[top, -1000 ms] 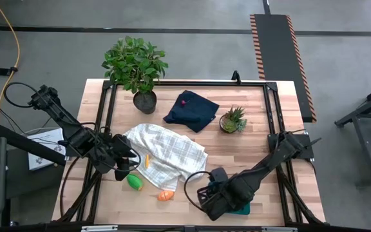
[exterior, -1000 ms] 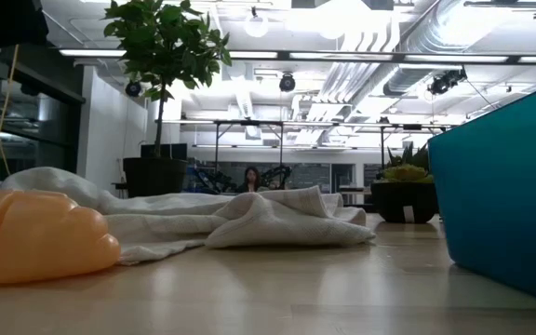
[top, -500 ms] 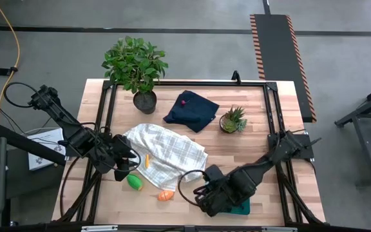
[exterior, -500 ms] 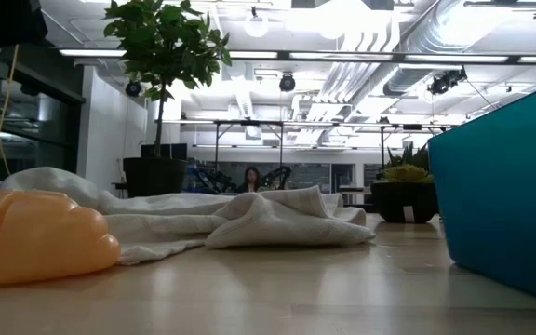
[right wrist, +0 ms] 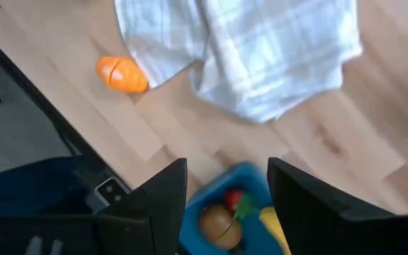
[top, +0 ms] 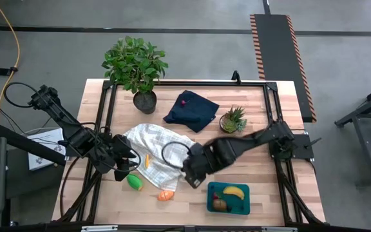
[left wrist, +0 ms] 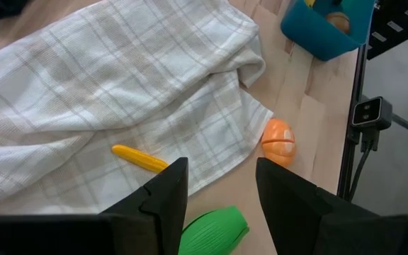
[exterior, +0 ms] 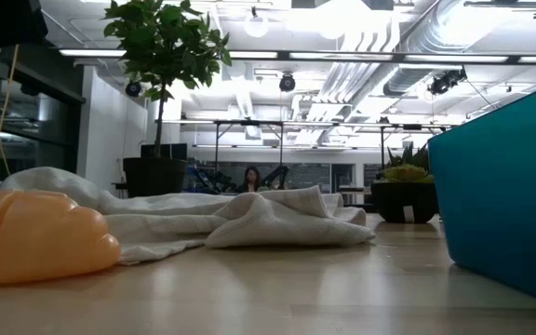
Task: Pick and placing Produce into tupperware
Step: Move the left plant pot to the top left of the table
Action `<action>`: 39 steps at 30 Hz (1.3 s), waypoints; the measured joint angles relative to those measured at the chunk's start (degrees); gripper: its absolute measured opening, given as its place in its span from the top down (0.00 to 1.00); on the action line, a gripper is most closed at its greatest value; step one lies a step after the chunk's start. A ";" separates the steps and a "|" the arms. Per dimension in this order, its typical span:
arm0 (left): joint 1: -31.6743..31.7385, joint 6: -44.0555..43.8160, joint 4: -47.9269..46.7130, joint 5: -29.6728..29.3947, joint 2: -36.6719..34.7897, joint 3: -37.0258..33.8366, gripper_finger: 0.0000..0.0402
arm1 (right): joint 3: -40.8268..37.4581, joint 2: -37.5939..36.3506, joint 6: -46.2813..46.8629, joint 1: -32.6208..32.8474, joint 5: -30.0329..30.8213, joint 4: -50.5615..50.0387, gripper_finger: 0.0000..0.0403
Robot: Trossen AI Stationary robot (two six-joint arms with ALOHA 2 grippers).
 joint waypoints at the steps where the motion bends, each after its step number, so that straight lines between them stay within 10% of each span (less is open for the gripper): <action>1: 0.00 0.00 0.00 -0.02 -0.02 0.00 0.61 | 0.00 0.00 -1.55 -0.88 -0.36 0.01 0.53; 39: 0.02 -13.35 0.04 -8.70 0.00 0.00 0.61 | 0.00 0.00 -48.60 -31.26 -7.19 -0.01 0.53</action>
